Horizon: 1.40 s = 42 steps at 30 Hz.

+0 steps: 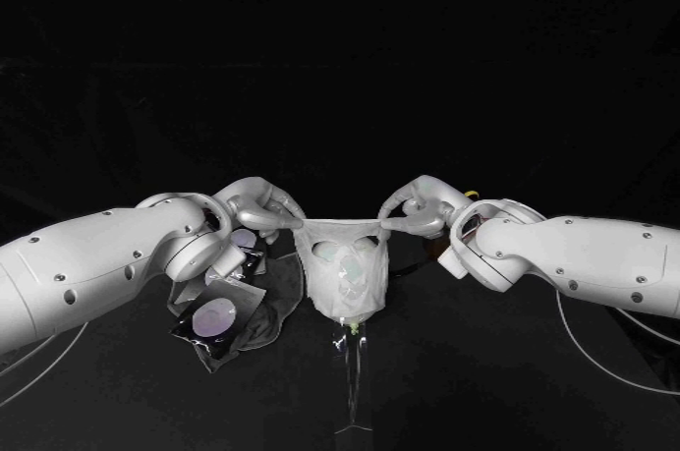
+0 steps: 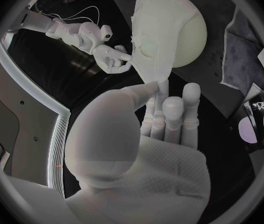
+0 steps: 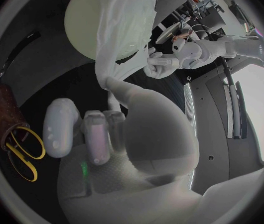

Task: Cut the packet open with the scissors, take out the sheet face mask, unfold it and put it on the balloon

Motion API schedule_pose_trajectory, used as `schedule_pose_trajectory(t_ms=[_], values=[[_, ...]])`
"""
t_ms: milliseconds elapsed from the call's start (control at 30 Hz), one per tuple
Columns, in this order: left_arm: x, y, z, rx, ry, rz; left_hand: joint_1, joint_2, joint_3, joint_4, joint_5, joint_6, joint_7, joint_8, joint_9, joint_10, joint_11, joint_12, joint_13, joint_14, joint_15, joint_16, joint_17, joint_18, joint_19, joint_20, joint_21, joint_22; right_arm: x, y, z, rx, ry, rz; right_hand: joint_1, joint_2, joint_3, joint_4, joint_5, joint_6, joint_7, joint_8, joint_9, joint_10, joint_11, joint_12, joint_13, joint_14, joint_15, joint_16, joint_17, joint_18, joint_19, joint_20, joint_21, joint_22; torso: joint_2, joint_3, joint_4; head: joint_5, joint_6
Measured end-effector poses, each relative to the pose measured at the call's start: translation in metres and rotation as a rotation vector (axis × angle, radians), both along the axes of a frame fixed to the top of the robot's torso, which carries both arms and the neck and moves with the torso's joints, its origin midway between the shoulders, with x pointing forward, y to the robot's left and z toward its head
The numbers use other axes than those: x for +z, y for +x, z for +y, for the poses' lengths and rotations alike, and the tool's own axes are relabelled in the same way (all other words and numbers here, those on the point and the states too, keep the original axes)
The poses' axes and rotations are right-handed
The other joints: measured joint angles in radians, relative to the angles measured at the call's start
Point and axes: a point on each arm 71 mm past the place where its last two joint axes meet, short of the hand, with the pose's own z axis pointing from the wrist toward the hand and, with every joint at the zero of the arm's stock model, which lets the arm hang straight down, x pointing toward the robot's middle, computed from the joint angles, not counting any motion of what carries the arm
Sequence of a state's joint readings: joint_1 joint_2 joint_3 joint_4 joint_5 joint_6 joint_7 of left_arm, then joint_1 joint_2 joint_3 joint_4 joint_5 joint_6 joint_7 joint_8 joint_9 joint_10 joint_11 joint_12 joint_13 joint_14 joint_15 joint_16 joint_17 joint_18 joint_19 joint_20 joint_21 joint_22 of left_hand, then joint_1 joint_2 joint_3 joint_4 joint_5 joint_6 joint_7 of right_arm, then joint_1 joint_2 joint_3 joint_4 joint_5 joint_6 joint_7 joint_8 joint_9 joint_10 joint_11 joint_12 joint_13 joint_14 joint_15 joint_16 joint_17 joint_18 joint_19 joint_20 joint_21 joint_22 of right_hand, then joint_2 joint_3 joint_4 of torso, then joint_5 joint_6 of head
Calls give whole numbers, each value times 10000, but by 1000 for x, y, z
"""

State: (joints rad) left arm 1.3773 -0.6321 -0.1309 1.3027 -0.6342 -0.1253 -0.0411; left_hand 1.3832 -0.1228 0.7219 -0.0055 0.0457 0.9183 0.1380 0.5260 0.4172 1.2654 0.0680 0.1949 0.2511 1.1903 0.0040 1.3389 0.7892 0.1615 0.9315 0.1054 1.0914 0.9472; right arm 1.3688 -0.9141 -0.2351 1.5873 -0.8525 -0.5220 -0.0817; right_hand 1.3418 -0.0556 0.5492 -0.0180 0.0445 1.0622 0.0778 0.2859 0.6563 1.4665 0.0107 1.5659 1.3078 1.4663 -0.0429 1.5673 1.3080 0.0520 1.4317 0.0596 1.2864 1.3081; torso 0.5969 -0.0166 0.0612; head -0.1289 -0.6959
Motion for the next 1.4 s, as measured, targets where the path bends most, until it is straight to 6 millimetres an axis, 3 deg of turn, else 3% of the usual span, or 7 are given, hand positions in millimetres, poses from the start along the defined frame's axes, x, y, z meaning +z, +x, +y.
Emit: schedule_pose_trajectory(t_ms=[600,1400], values=[[-4,16,-8,226,193,146,-3,-3,29,-30,0,1,1,-49,18,-2,1,47,32,15,18,48,59,-8,-1,1,40,13,-8,10,1,-175,-315,475,-50,-52,31,31,-7,-3,3,5,32,0,0,14,0,-2,2,-10,-6,0,0,0,-6,-9,-2,16,-28,8,-121],[-39,22,-11,678,535,977,-55,-55,26,-29,0,1,1,-130,320,-6,4,95,92,15,23,86,156,-78,-3,2,106,110,-21,23,9,-444,-574,1001,-119,17,184,15,-28,-75,35,7,104,0,0,12,-5,-19,19,-5,-4,-2,-70,-2,-192,0,4,8,-16,-18,-234]])
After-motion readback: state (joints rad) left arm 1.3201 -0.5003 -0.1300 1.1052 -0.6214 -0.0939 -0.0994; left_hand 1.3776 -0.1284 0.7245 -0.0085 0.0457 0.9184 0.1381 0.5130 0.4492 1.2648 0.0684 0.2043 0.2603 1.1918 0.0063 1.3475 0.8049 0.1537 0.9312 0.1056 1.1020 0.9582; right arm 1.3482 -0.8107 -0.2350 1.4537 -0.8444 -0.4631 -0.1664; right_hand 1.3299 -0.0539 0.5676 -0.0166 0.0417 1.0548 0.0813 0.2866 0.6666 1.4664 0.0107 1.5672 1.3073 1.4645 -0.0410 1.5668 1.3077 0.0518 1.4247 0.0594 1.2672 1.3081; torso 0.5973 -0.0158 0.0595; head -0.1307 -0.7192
